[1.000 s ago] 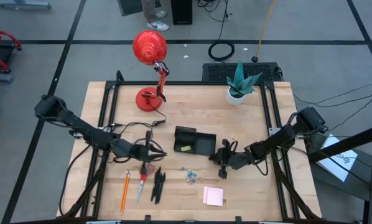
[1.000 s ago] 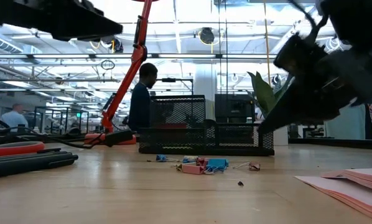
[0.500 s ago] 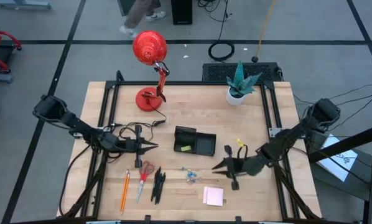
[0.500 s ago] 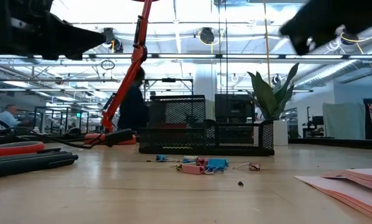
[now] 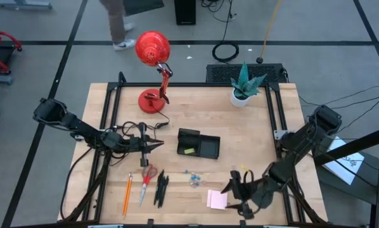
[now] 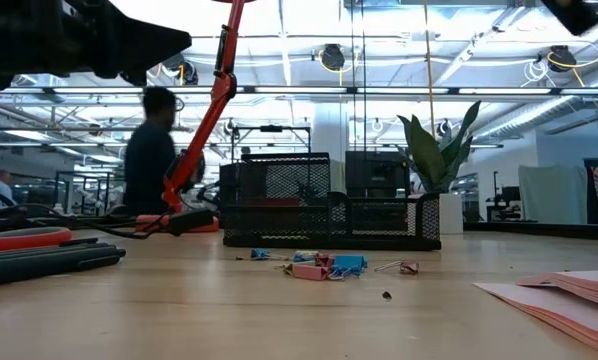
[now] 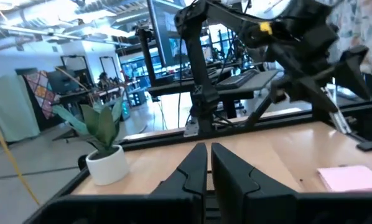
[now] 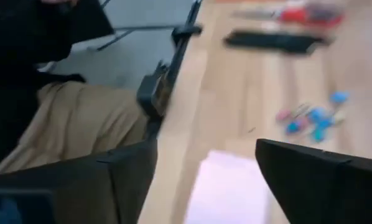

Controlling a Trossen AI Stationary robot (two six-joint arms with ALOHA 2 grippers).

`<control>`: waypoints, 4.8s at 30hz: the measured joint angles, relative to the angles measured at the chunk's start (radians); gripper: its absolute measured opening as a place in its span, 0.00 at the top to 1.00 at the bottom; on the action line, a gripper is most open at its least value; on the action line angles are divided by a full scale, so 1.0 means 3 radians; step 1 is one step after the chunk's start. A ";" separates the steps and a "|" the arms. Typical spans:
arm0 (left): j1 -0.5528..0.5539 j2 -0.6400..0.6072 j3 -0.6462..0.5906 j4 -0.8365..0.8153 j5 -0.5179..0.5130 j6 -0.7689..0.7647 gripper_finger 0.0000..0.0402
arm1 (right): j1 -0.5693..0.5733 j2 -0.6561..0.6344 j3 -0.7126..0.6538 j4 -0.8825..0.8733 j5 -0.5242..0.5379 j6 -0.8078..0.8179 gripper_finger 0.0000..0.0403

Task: Pick and place office supplies into organizer
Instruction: Put the pink sticky notes into the black desk organizer

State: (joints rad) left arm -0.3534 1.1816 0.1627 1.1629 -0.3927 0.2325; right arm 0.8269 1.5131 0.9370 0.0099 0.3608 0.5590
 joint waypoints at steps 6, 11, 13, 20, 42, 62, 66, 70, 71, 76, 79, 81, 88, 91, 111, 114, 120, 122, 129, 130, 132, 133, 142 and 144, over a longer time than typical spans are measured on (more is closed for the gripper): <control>0.0000 0.0005 -0.0001 -0.0163 0.0009 -0.0148 0.92 | -0.0040 0.0316 0.0068 -0.0150 -0.0082 0.0319 0.25; -0.0002 0.0010 -0.0001 -0.0165 0.0140 -0.0295 0.92 | -0.0110 0.0509 0.0069 -0.0150 -0.0178 0.0527 0.21; -0.0006 0.0010 -0.0001 -0.0168 0.0175 -0.0339 0.92 | -0.0132 0.0570 0.0069 -0.0148 -0.0264 0.0594 0.19; -0.0005 0.0010 -0.0001 -0.0228 0.0181 -0.0360 0.92 | -0.0139 0.0626 0.0069 -0.0129 -0.0269 0.0668 0.14; -0.0004 0.0010 -0.0001 -0.0254 0.0179 -0.0429 0.92 | -0.0175 0.1048 0.0080 -0.0315 -0.0361 0.0827 0.15; -0.0004 0.0010 -0.0001 -0.0306 0.0177 -0.0452 0.92 | -0.0191 0.1048 0.0069 -0.0514 -0.0240 0.0848 0.76; -0.0004 0.0010 -0.0001 -0.0306 0.0177 -0.0468 0.92 | -0.0207 0.1026 0.0068 -0.0517 -0.0235 0.0848 0.88; -0.0004 0.0010 -0.0001 -0.0306 0.0177 -0.0475 0.92 | -0.0208 0.0972 0.0063 -0.0531 -0.0293 0.0817 0.97; -0.0004 0.0010 -0.0001 -0.0306 0.0177 -0.0476 0.92 | -0.0208 0.0942 0.0061 -0.0549 -0.0316 0.0791 0.98; -0.0004 0.0010 -0.0001 -0.0306 0.0177 -0.0485 0.92 | -0.0206 0.0747 0.0053 -0.0604 -0.0250 0.0710 0.99; -0.0005 0.0010 -0.0001 -0.0306 0.0177 -0.0484 0.92 | -0.0210 0.0618 0.0056 -0.0621 -0.0097 0.0619 0.99; -0.0004 0.0010 -0.0001 -0.0306 0.0177 -0.0485 0.92 | -0.0224 0.0542 0.0056 -0.0625 -0.0057 0.0551 0.99; -0.0004 0.0010 -0.0001 -0.0306 0.0177 -0.0497 0.92 | -0.0314 0.0314 0.0059 -0.0613 0.0015 0.0342 1.00; -0.0005 0.0010 -0.0003 -0.0307 0.0177 -0.0499 0.92 | -0.0362 0.0219 0.0059 -0.0607 0.0013 0.0223 1.00; -0.0004 0.0010 -0.0003 -0.0310 0.0177 -0.0509 0.92 | -0.1062 -0.0310 0.0065 -0.1049 0.0014 -0.0537 1.00; -0.0004 0.0010 -0.0003 -0.0318 0.0177 -0.0508 0.92 | -0.1210 -0.0412 0.0066 -0.1082 0.0014 -0.0673 1.00; -0.0004 0.0010 -0.0003 -0.0327 0.0177 -0.0507 0.92 | -0.1552 -0.0542 0.0066 -0.1172 -0.0002 -0.0937 1.00; -0.0004 0.0010 -0.0003 -0.0328 0.0177 -0.0507 0.92 | -0.1690 -0.0547 0.0066 -0.1183 -0.0100 -0.1014 1.00; -0.0004 0.0010 -0.0003 -0.0338 0.0177 -0.0505 0.92 | -0.2034 -0.0521 0.0068 -0.1283 -0.0348 -0.1177 1.00; -0.0004 0.0010 -0.0003 -0.0348 0.0177 -0.0505 0.92 | -0.2068 -0.0521 0.0068 -0.1315 -0.0347 -0.1196 1.00; -0.0004 0.0010 -0.0003 -0.0359 0.0177 -0.0501 0.92 | -0.2138 -0.0523 0.0068 -0.1338 -0.0349 -0.1209 1.00; -0.0004 0.0010 -0.0003 -0.0359 0.0177 -0.0501 0.92 | -0.2171 -0.0523 0.0068 -0.1363 -0.0355 -0.1209 1.00; -0.0004 0.0010 -0.0003 -0.0359 0.0177 -0.0501 0.92 | -0.2512 -0.0523 -0.0037 -0.1268 -0.0889 -0.1210 1.00; -0.0004 0.0010 -0.0003 -0.0359 0.0177 -0.0502 0.92 | -0.2572 -0.0523 -0.0076 -0.1259 -0.0981 -0.1185 1.00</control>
State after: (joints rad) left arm -0.3546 1.1847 0.1619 1.0554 -0.3397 0.0818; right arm 0.0553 1.3563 0.9141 -0.3679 0.0664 0.2036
